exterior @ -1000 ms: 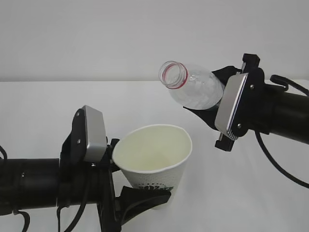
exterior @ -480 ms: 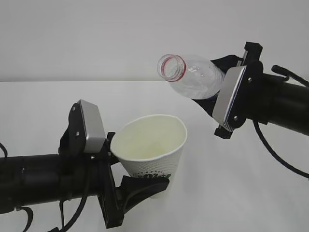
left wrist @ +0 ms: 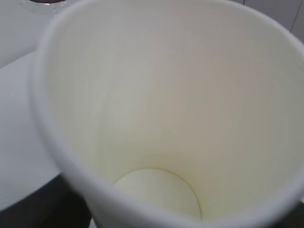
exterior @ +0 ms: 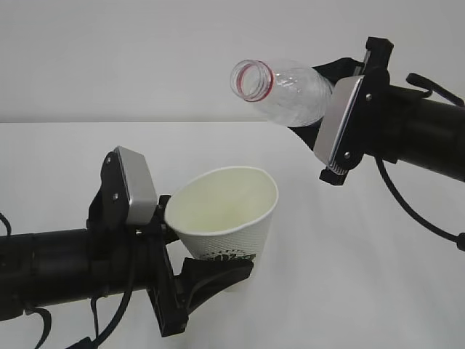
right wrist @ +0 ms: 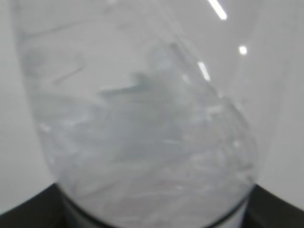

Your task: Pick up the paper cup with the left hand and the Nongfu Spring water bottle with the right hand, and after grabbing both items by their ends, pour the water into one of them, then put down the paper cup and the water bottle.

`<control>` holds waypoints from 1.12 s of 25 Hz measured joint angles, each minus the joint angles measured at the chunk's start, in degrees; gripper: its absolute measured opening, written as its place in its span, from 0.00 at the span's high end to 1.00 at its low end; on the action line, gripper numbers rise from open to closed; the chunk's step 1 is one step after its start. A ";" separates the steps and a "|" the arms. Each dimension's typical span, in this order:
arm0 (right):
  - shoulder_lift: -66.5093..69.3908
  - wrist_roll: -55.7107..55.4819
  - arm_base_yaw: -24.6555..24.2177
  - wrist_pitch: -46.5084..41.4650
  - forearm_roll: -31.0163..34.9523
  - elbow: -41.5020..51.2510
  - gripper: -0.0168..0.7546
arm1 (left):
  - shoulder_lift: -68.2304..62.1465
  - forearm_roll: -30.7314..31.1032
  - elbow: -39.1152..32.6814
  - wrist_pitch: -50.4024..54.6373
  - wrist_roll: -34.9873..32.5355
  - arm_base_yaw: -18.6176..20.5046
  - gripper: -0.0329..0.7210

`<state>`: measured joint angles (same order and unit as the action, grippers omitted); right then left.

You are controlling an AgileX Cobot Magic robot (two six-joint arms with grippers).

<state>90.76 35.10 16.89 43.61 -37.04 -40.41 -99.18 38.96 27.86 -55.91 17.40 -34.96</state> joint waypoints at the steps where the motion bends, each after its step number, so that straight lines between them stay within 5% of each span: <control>1: 0.00 0.20 0.00 0.00 0.00 0.00 0.40 | 0.00 -0.25 0.00 0.00 -0.13 0.00 0.24; 28: 0.08 9.13 0.00 -0.24 -0.24 -0.08 0.40 | 0.00 -2.44 0.00 0.00 -0.81 0.00 0.26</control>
<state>90.84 44.24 16.89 43.37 -37.28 -40.49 -99.18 36.52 27.86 -55.91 16.59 -34.96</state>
